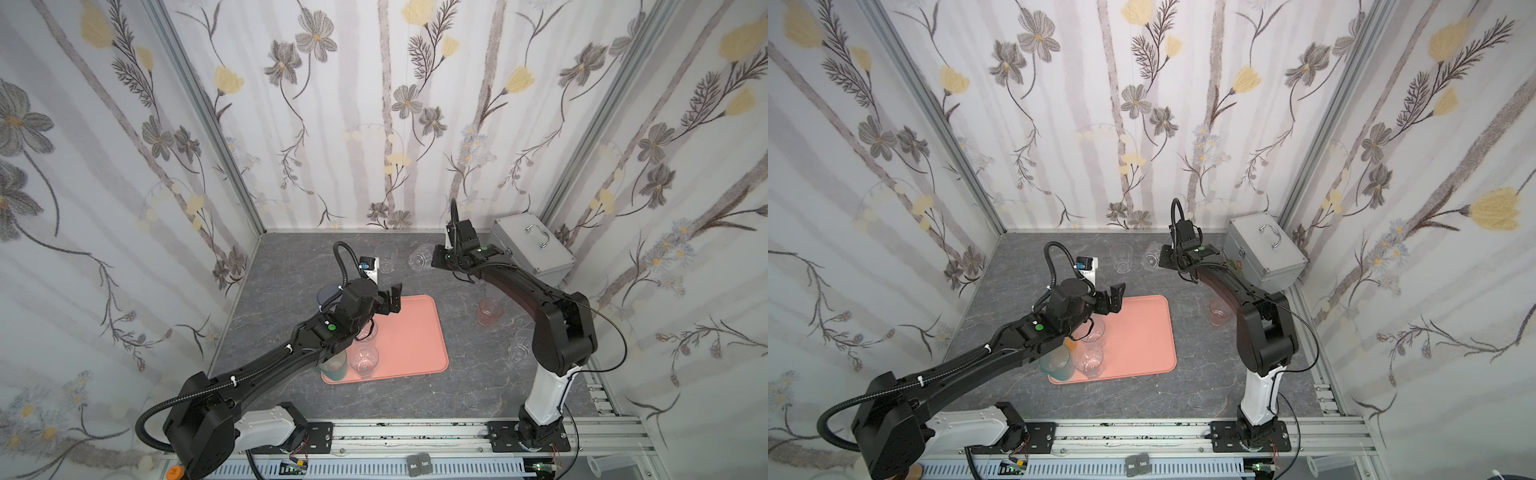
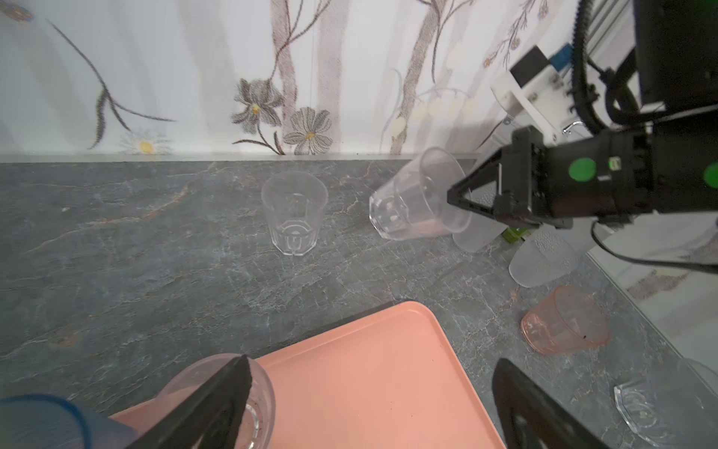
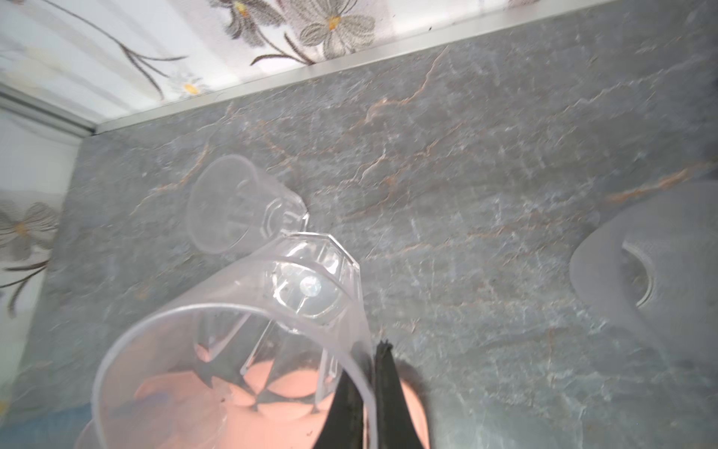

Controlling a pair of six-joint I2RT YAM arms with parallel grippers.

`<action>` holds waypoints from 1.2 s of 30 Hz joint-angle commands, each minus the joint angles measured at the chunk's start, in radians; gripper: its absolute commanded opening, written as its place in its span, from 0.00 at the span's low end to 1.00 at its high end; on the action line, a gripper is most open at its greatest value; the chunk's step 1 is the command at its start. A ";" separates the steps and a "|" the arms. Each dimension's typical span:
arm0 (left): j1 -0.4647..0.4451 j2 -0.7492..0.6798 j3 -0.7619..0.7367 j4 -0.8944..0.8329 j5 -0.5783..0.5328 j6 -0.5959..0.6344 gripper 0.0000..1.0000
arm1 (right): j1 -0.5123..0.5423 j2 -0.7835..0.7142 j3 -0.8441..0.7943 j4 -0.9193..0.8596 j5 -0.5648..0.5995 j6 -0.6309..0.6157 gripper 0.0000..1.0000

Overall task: Place the glasses into the tray
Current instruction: 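Grasp a clear glass near the wall with the right gripper and lift it, then carry the clear glass over the tray and lower it beside the other glasses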

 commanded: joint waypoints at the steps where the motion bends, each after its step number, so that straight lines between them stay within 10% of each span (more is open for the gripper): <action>1: 0.009 -0.043 -0.006 -0.074 -0.056 -0.009 1.00 | 0.010 -0.090 -0.081 0.132 -0.125 0.043 0.00; 15: 0.026 -0.146 -0.076 -0.163 -0.048 -0.027 1.00 | 0.135 -0.321 -0.241 -0.073 -0.115 -0.035 0.00; 36: 0.019 -0.115 -0.096 -0.164 -0.004 -0.069 1.00 | 0.290 0.036 0.033 -0.314 0.176 -0.129 0.01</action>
